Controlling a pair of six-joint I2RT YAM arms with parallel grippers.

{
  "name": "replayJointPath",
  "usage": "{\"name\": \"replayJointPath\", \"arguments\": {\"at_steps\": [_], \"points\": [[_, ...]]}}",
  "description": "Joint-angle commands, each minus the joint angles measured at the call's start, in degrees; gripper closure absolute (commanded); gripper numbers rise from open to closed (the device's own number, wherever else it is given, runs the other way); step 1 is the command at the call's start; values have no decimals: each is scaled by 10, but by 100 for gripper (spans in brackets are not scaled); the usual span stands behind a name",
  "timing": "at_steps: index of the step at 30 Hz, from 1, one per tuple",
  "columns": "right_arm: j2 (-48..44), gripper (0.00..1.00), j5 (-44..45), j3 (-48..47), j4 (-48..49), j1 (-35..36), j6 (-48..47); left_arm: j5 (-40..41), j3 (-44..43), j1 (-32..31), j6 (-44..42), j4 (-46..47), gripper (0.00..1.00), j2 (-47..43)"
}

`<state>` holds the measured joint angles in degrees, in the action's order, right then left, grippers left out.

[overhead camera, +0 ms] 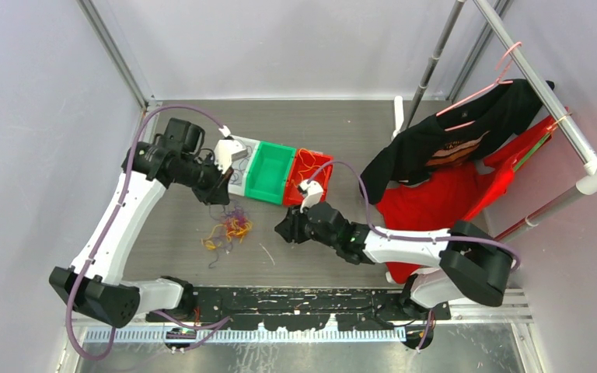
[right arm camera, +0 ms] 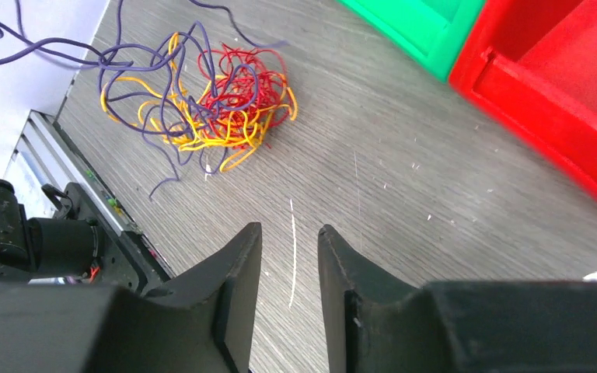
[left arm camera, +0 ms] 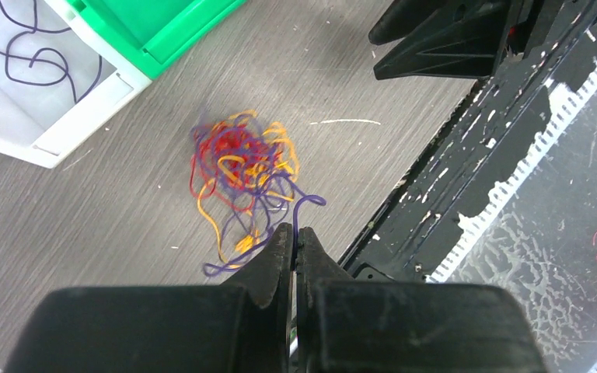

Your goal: Untangle the cables

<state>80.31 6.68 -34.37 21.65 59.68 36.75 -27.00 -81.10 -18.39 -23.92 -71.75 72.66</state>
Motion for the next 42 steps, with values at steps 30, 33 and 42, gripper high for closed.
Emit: {"name": "replayJointPath", "arguments": {"at_steps": [30,33,42], "points": [[76,40,211,-209,123,86,-180,-98,-74,-1,176,-15,100,-63],[96,41,220,-230,128,87,-184,-123,-78,-1,185,-19,100,-60],[151,39,223,-260,139,88,-176,-202,-113,0,192,-16,100,-53]]}}
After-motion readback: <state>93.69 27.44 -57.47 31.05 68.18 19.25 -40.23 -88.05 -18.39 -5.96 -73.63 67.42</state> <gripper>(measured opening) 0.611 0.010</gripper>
